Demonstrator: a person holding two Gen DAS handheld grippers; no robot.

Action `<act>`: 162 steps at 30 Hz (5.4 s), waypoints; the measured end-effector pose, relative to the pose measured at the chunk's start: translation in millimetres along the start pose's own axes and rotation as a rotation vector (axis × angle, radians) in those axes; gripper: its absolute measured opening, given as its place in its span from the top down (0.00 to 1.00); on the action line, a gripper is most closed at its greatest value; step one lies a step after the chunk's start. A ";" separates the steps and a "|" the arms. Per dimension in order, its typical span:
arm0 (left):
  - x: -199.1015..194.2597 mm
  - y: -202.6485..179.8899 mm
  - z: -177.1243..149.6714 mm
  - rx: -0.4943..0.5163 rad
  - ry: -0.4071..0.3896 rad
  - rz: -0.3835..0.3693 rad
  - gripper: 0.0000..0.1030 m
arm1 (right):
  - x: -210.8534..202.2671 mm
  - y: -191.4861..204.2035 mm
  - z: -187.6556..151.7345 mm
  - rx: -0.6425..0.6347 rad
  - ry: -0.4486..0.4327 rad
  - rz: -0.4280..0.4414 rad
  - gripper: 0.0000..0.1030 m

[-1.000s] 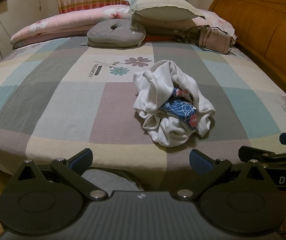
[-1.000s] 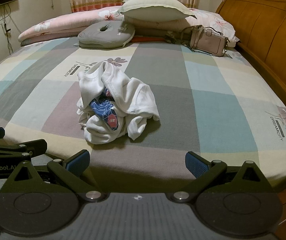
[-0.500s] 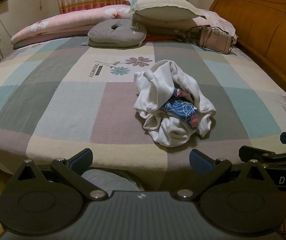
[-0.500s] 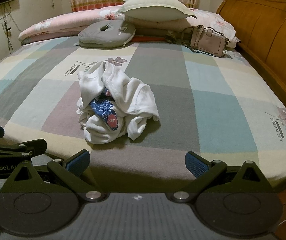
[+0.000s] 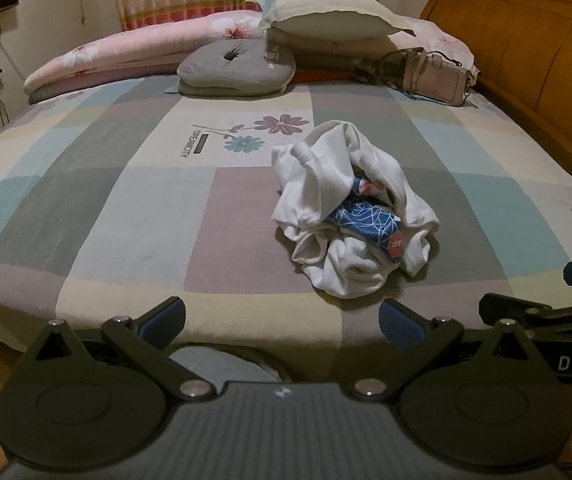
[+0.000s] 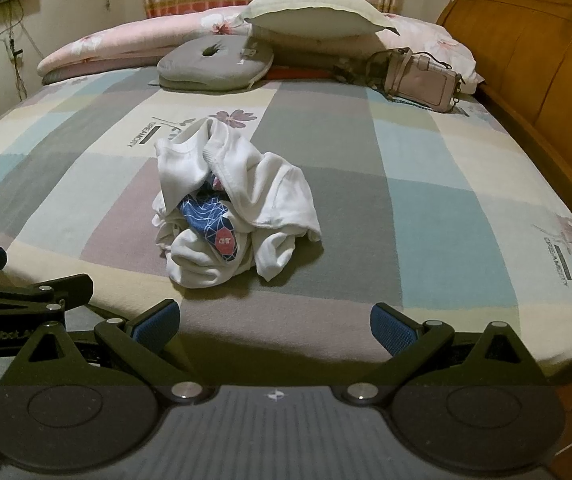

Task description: Fold clothes

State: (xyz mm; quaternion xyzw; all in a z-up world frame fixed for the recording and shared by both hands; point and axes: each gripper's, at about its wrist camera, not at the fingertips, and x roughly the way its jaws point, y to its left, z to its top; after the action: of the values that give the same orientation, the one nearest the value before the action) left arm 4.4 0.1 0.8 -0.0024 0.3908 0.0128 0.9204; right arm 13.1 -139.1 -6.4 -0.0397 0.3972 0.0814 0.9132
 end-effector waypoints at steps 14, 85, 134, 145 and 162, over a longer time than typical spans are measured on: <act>10.7 1.2 7.8 0.012 0.006 -0.030 0.01 | 5.3 -0.8 5.7 0.000 0.003 -0.013 0.00; 176.2 -4.2 71.9 0.247 0.022 -0.208 0.00 | 189.4 -38.6 48.7 -0.184 -0.088 0.102 0.00; 144.5 25.6 76.1 0.233 -0.023 -0.484 0.39 | 155.8 -57.9 65.9 -0.495 -0.208 0.169 0.76; 156.9 51.3 77.1 0.037 0.037 -0.672 0.68 | 165.6 -67.8 76.9 -0.455 -0.176 0.249 0.84; 183.9 51.7 154.3 0.174 -0.042 -0.383 0.99 | 186.2 -107.5 126.1 -0.304 -0.167 0.279 0.91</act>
State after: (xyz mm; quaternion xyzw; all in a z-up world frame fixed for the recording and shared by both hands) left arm 241.8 57.9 -24.0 0.0031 0.3635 -0.1961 0.9107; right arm 248.1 -205.7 -55.9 -0.1147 0.3052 0.2691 0.9062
